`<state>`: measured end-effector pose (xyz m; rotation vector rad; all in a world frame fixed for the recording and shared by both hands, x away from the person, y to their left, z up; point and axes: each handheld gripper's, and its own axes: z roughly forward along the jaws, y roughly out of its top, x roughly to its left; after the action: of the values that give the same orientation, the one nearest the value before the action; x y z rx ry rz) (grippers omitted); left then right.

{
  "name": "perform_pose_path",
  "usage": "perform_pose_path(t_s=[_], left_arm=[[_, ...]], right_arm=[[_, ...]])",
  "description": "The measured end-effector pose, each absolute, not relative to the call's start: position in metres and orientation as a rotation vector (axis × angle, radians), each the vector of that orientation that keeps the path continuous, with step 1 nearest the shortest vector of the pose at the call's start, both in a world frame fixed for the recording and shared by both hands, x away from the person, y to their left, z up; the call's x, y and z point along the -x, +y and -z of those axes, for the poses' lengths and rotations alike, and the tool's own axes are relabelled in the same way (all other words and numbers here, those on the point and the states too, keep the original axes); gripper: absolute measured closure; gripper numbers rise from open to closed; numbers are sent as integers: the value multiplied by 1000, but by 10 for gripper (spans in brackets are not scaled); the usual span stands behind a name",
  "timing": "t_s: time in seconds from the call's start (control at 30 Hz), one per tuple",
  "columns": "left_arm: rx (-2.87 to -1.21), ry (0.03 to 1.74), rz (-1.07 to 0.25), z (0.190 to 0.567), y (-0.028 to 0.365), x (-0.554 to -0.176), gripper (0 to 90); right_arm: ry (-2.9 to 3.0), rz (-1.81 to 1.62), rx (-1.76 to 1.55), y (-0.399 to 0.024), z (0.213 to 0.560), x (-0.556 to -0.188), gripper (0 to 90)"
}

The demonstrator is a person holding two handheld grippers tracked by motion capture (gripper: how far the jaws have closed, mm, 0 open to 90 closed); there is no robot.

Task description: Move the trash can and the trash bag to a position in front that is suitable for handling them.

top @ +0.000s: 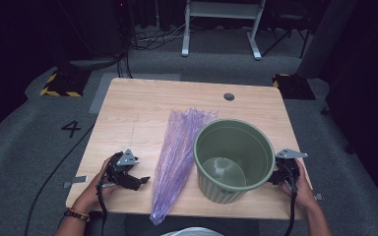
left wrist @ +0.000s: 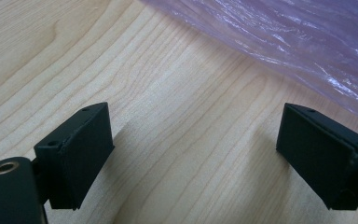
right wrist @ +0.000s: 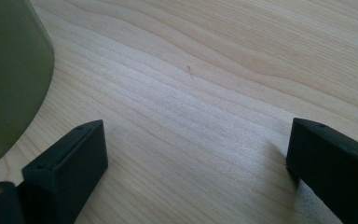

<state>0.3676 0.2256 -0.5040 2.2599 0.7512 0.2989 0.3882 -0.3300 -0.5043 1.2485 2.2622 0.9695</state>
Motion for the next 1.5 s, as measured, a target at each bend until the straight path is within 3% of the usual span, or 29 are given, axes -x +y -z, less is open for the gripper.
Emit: perform_pose_path(t_s=[0.7,1.13,1.5], left_arm=[[-2215,772,-299,490,230,-356,158],[-2161,559,-203,470,188,-338,163],[-2300,534,-203,491,168,-345,284]], right_arm=[[2269,-977,-1241,-331,504,-389,58],[2247,-994,-1247,-333,504,-388,134],[2243,-1025,-1241,-335,503,-387,190]])
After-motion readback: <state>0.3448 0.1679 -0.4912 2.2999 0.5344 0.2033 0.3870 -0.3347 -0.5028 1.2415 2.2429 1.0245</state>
